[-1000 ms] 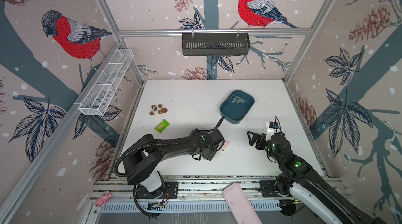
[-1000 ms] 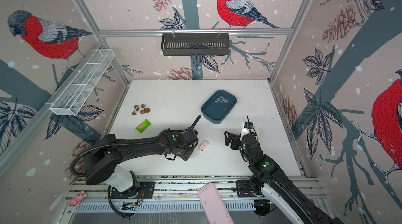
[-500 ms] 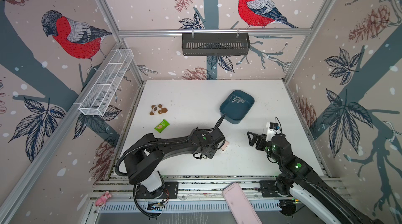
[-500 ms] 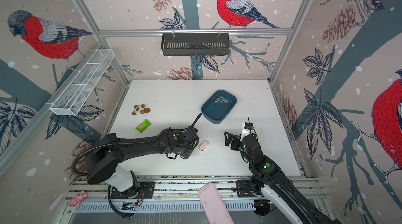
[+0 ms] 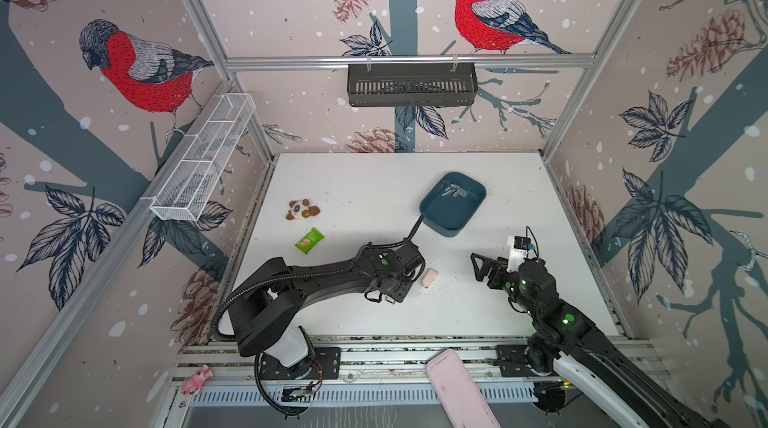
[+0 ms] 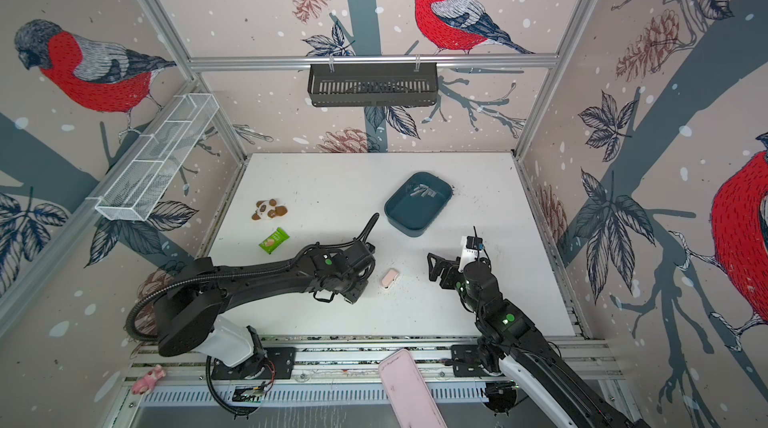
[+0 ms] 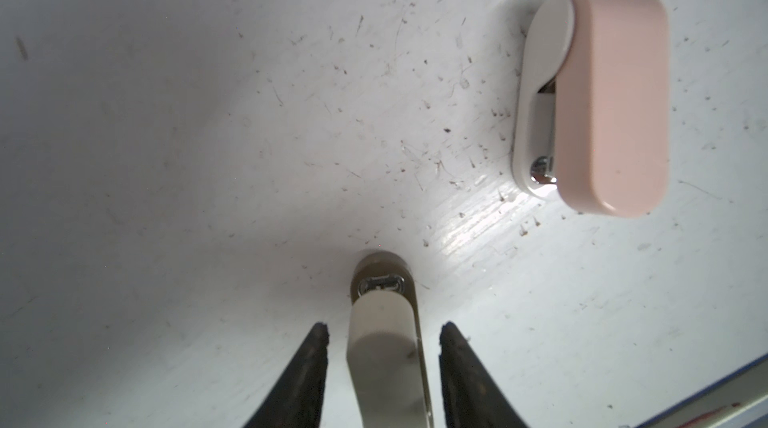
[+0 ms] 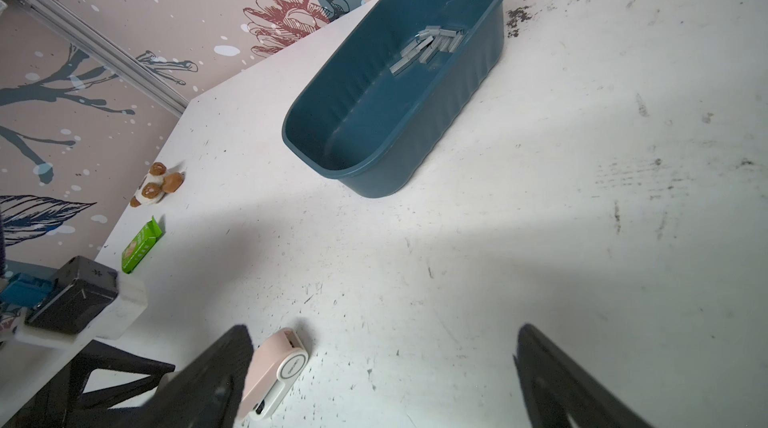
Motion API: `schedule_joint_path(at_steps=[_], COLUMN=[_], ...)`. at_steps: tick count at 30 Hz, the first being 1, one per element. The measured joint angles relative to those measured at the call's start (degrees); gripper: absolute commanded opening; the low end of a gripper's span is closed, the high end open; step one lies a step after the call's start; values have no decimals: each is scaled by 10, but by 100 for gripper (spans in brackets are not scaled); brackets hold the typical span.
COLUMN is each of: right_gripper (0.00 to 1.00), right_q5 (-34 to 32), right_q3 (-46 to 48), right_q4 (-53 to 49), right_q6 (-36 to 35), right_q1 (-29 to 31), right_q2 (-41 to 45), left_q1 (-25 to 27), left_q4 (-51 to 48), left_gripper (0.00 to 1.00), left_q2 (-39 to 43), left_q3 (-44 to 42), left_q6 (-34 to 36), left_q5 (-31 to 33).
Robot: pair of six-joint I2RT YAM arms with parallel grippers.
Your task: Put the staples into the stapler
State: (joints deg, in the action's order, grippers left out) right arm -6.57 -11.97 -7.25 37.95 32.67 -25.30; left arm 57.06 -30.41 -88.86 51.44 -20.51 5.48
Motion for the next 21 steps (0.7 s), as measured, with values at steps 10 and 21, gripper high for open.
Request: schedule_joint_path(at_steps=[10, 21], right_gripper=[100, 100], right_q5=[-1, 6], right_q3=[-2, -4], right_q4=[-3, -3], right_q6=[-3, -9], right_q1=[0, -1], right_q2=[-2, 18], left_q1=[-3, -3], left_q4=[0, 14], left_gripper=[34, 45], left_q2=[-8, -19], left_q3=[0, -7], left_q6=[10, 10], left_q5=[-6, 12])
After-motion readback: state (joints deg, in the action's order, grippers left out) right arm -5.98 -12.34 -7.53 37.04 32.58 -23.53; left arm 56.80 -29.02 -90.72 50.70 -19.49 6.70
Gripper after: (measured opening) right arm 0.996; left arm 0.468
